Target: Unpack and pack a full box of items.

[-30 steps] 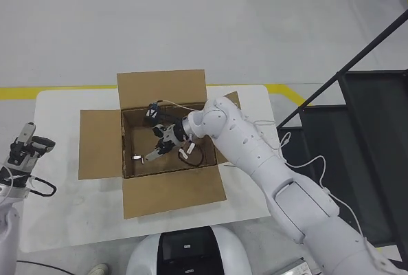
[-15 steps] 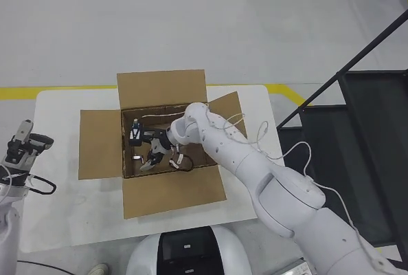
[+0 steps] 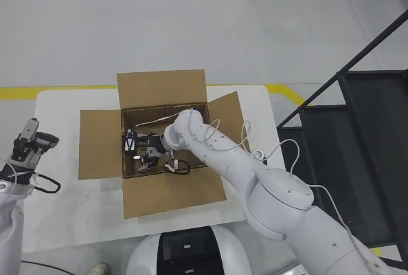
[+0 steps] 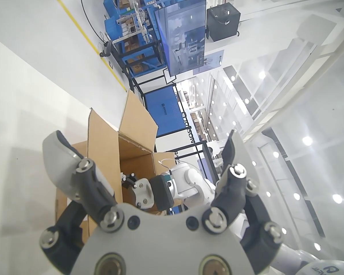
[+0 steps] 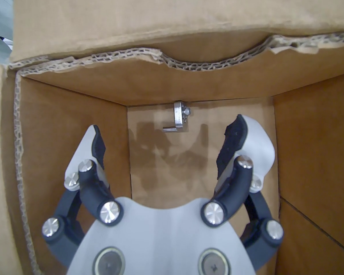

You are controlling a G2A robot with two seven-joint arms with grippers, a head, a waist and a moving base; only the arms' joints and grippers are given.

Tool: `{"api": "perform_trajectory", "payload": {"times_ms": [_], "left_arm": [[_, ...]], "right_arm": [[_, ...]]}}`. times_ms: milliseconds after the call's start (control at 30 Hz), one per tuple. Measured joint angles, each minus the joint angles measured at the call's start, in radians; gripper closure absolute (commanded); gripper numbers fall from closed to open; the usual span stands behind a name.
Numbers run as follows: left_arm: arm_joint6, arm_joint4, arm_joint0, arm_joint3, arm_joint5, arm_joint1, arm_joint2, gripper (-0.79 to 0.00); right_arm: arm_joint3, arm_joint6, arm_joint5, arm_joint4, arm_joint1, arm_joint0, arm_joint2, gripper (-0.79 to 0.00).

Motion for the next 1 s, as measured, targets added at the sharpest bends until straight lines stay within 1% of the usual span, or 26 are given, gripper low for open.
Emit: {"api": "perform_trajectory", "payload": {"times_ms": [367,467,600,800,867,933,1000], "left_arm": [[0.002,0.003,-0.005,0.001,-0.003,-0.001,0.006,-0.785],[0.002,0.003,-0.005,0.001,-0.003,-0.001,0.006,-0.785],[0.002,0.003,-0.005,0.001,-0.003,-0.001,0.006,-0.785],[0.002,0.003,-0.005,0.001,-0.003,-0.001,0.006,-0.785],[0.002,0.003,-0.005,0.001,-0.003,-0.001,0.006,-0.785],[0.002,0.003,-0.005,0.001,-0.003,-0.001,0.006,-0.785],[0.002,0.003,-0.005,0.001,-0.003,-0.001,0.006,-0.785]], "right_arm": [[-0.001,0.001,-0.001,0.001,0.001,0.0,0.001,-0.785],[-0.011,-0.007,0.022,0.012,0.004,-0.017,0.006,-0.785],[-0.046,0.009,0.025,-0.045,0.004,-0.025,-0.014,-0.785],[-0.036,0.046,0.089,-0.108,-0.01,-0.022,-0.037,-0.785],[-0.027,0.045,0.109,-0.114,-0.016,-0.019,-0.039,-0.785],[-0.018,0.04,0.118,-0.12,-0.021,-0.019,-0.041,-0.763],[-0.006,0.033,0.126,-0.123,-0.027,-0.019,-0.042,-0.76]]}}
